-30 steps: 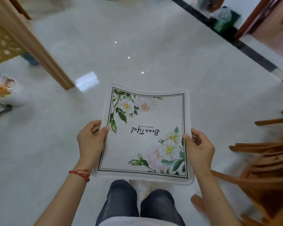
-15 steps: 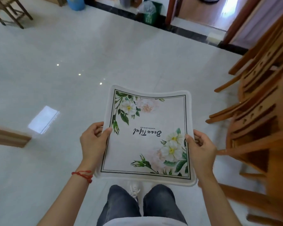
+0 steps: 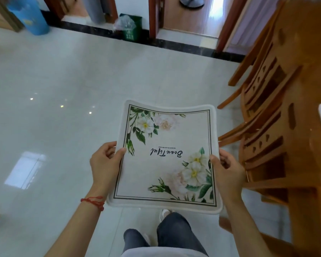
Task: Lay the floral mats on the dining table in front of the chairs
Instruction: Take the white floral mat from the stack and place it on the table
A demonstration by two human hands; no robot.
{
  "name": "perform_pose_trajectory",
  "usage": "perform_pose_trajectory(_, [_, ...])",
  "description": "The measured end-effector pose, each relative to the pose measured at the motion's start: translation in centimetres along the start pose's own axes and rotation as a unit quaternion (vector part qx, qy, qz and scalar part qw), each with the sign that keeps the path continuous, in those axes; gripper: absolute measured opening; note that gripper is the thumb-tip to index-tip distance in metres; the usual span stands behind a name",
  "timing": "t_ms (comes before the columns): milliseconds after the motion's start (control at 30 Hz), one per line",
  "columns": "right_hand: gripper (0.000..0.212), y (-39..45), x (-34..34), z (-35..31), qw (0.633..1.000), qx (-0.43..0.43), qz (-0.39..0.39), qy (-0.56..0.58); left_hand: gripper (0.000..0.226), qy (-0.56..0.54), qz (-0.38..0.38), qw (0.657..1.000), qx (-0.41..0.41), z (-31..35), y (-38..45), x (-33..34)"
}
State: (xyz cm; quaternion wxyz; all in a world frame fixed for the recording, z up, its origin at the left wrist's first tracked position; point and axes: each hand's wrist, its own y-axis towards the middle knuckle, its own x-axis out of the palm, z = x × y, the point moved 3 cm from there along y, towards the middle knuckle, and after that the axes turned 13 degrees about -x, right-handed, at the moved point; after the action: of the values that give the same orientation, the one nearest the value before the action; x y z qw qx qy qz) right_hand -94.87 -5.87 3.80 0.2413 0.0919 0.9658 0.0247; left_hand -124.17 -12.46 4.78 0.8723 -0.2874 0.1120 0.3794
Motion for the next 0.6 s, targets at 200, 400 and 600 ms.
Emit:
perform_pose_trajectory(200, [0.024,8.8,0.6,-1.0,1.000,-0.011,0.016,-0.009,0.021,0.009,-0.009,1.000,0.020,6.1,4.5,5.8])
perform_pose_trajectory(400, [0.026,15.5,1.7,-1.2,1.000,0.008,0.020,-0.008,0.017,0.016,-0.028,0.999,0.034,11.1,8.6,10.0])
perform_pose_trajectory(600, [0.023,22.1,4.7,-1.3,0.998,0.040,0.045,0.003,0.018,0.030,-0.053,0.997,0.036,15.3,15.2,14.3])
